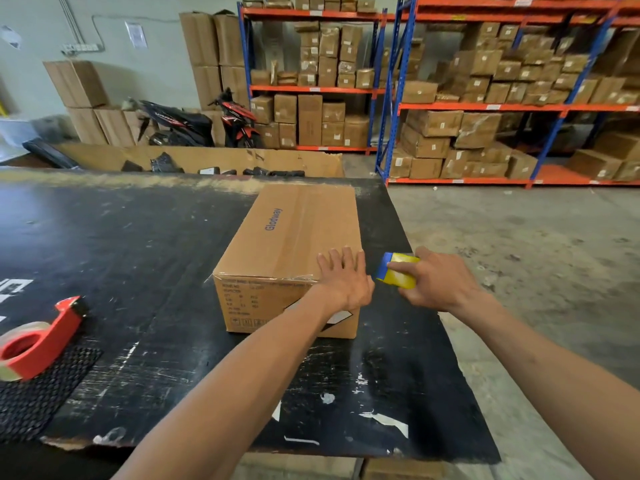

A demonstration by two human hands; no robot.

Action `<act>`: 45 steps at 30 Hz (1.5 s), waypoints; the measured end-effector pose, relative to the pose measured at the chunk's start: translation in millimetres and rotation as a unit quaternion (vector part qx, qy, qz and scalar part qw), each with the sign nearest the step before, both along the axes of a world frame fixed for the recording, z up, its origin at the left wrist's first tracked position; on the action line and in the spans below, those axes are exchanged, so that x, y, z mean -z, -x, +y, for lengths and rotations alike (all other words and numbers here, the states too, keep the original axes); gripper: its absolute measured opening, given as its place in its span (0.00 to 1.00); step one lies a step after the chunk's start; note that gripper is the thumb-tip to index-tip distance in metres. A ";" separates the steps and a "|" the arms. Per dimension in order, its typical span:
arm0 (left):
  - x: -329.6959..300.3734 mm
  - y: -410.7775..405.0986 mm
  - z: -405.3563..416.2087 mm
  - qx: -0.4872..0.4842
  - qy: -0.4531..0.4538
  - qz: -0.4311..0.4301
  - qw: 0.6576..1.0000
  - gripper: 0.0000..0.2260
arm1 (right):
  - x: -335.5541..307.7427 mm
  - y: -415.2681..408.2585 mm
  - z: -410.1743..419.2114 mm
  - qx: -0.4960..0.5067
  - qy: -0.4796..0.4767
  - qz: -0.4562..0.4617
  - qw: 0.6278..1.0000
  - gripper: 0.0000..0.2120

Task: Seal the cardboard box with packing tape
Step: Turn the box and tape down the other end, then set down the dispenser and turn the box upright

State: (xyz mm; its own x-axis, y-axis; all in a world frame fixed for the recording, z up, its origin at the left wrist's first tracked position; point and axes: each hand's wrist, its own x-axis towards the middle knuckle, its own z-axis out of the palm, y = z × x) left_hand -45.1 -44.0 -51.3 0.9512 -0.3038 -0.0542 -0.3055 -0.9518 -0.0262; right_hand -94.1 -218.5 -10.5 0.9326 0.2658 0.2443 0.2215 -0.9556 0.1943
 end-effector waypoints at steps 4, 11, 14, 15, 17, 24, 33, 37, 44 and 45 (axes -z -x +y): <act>-21.8 -0.8 34.8 0.008 0.014 -0.005 1.000 0.32 | -6.4 0.2 1.3 0.041 -0.030 0.012 0.999 0.22; -4.4 -1.9 57.3 -0.126 0.047 -0.012 0.991 0.42 | 3.6 -8.6 11.2 0.083 -0.138 0.077 0.984 0.26; -9.5 -3.9 64.9 -0.082 0.028 0.016 0.996 0.38 | 14.4 -12.5 20.1 0.106 -0.243 0.124 0.956 0.26; -9.9 -4.5 69.3 -0.073 0.020 0.023 0.997 0.38 | 19.0 -13.8 23.0 0.112 -0.285 0.141 0.941 0.26; -8.8 -6.1 79.7 -0.063 0.009 0.032 0.997 0.37 | 28.0 -16.5 27.5 0.122 -0.343 0.166 0.917 0.27; -6.5 -7.4 109.1 -0.039 -0.002 0.032 0.999 0.37 | 74.4 -28.2 11.1 0.221 -0.387 0.261 0.856 0.26; -6.2 -9.6 107.3 -0.039 -0.013 0.026 0.999 0.37 | 122.2 -9.3 -36.8 0.343 -0.311 0.253 0.850 0.29; -4.5 -10.6 109.0 -0.041 -0.014 0.031 0.999 0.37 | 121.2 -7.6 -32.1 0.338 -0.281 0.244 0.864 0.28; -7.7 -8.0 108.8 -0.036 -0.017 0.051 0.998 0.36 | 81.5 -27.6 3.0 0.275 -0.281 0.162 0.905 0.30; -8.5 -7.6 110.3 -0.034 -0.022 0.057 0.998 0.36 | 72.4 -34.4 12.4 0.235 -0.284 0.154 0.917 0.35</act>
State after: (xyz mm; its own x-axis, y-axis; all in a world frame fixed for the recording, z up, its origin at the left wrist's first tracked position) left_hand -37.5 66.4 -42.8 0.9560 -0.2346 -0.1760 -0.2446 -0.9689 -0.0373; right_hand -59.6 -206.1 -82.9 0.9597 -0.2710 -0.0744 -0.2790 -0.8873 -0.3672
